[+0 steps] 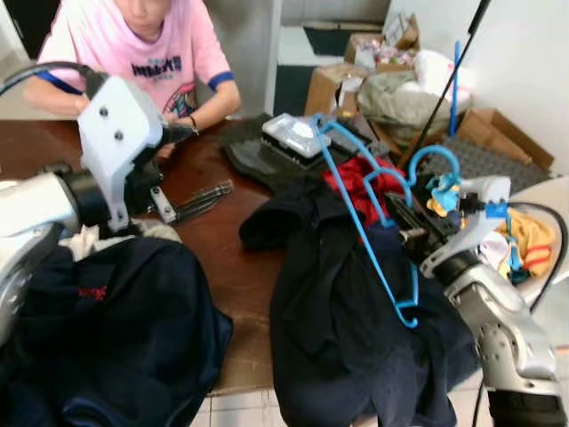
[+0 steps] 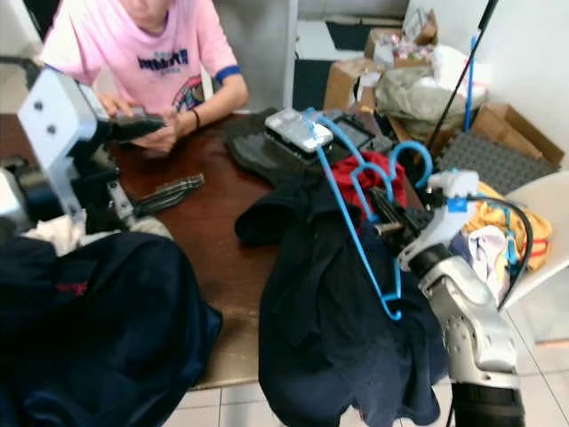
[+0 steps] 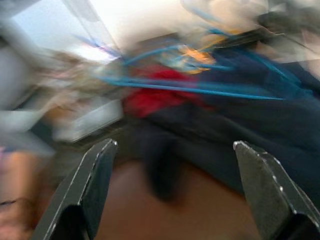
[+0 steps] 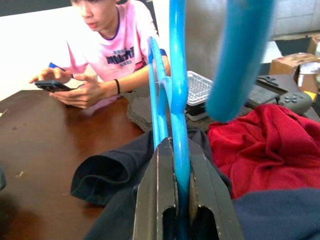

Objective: Hang hanger

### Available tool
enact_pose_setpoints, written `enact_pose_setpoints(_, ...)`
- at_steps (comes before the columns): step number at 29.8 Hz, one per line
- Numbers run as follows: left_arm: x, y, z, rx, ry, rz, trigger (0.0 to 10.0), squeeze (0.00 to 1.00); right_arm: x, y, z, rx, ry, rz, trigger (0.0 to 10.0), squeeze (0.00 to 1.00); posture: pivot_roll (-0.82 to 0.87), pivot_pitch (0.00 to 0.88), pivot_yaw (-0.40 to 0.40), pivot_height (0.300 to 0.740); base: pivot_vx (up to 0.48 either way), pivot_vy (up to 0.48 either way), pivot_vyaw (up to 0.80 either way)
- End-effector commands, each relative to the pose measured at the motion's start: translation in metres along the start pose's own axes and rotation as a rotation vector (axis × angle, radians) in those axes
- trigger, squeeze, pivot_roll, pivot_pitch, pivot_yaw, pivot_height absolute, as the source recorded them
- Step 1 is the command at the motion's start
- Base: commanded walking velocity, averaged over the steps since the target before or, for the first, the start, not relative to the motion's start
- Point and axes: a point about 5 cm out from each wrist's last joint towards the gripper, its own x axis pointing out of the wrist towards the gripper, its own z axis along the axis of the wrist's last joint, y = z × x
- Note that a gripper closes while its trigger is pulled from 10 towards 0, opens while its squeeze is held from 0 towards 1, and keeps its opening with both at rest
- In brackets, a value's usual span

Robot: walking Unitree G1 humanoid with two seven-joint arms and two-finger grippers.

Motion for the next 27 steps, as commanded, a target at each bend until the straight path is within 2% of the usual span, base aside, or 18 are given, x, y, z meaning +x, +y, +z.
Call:
enact_pose_setpoints(1, -0.015, -0.009, 0.007, 0.011, 0.053, -0.207, 10.0, 0.00, -0.003, -0.004, -0.001, -0.013, 0.004, -0.016, 10.0, 0.00, 0.11, 0.120, -0.067, 0.740, 0.000, 0.000, 0.00)
enact_pose_setpoints(2, -0.015, -0.009, 0.007, 0.011, 0.053, -0.207, 10.0, 0.00, -0.003, -0.004, -0.001, -0.013, 0.004, -0.016, 10.0, 0.00, 0.11, 0.120, -0.067, 0.740, 0.000, 0.000, 0.00)
enact_pose_setpoints(4, -0.041, -0.007, 0.011, 0.040, 0.206, -0.398, 10.0, 0.00, -0.003, -0.005, 0.000, -0.017, 0.007, -0.014, 10.0, 0.00, 0.12, 0.122, -0.069, 0.740, 0.000, 0.000, 0.00)
enact_pose_setpoints(6, -0.041, -0.007, 0.011, 0.040, 0.206, -0.398, 10.0, 0.00, -0.003, -0.005, 0.000, -0.017, 0.007, -0.014, 10.0, 0.00, 0.12, 0.122, -0.069, 0.740, 0.000, 0.000, 0.00)
enact_pose_setpoints(7, -0.054, 0.002, 0.013, 0.071, 0.302, -0.442, 10.0, 0.00, -0.003, -0.006, 0.000, -0.019, 0.007, -0.013, 10.0, 0.00, 0.12, 0.122, -0.069, 0.740, 0.000, 0.000, 0.00)
enact_pose_setpoints(8, -0.054, 0.002, 0.013, 0.071, 0.302, -0.442, 10.0, 0.00, -0.003, -0.006, 0.000, -0.019, 0.007, -0.013, 10.0, 0.00, 0.12, 0.122, -0.069, 0.740, 0.000, 0.000, 0.00)
enact_pose_setpoints(10, -0.075, 0.015, 0.014, 0.094, 0.484, -0.510, 10.0, 0.00, -0.003, -0.006, 0.000, -0.022, 0.006, -0.012, 10.0, 0.00, 0.13, 0.123, -0.062, 0.740, 0.000, 0.000, 0.00)
enact_pose_setpoints(12, -0.075, 0.015, 0.014, 0.094, 0.484, -0.510, 10.0, 0.00, -0.003, -0.006, 0.000, -0.022, 0.006, -0.012, 10.0, 0.00, 0.13, 0.123, -0.062, 0.740, 0.000, 0.000, 0.00)
enact_pose_setpoints(14, -0.086, 0.014, 0.006, 0.075, 0.627, -0.571, 10.0, 0.00, -0.004, -0.006, 0.000, -0.022, 0.005, -0.011, 10.0, 0.00, 0.14, 0.124, -0.061, 0.740, 0.000, 0.000, 0.00)
enact_pose_setpoints(15, -0.086, 0.014, 0.006, 0.075, 0.627, -0.571, 10.0, 0.00, -0.004, -0.006, 0.000, -0.022, 0.005, -0.011, 10.0, 0.00, 0.14, 0.124, -0.061, 0.740, 0.000, 0.000, 0.00)
enact_pose_setpoints(18, -0.086, -0.007, -0.005, -0.003, 0.659, -0.662, 10.0, 0.00, -0.004, -0.002, -0.001, -0.048, 0.020, 0.033, 10.0, 0.00, 0.14, 0.124, -0.065, 0.740, 0.000, 0.000, 0.26)
enact_pose_setpoints(27, -0.087, -0.013, -0.005, -0.042, 0.626, -0.714, 10.0, 0.00, -0.004, 0.001, -0.001, -0.038, 0.039, 0.093, 10.0, 0.00, 0.15, 0.114, -0.069, 0.740, 0.000, 0.000, 0.79)
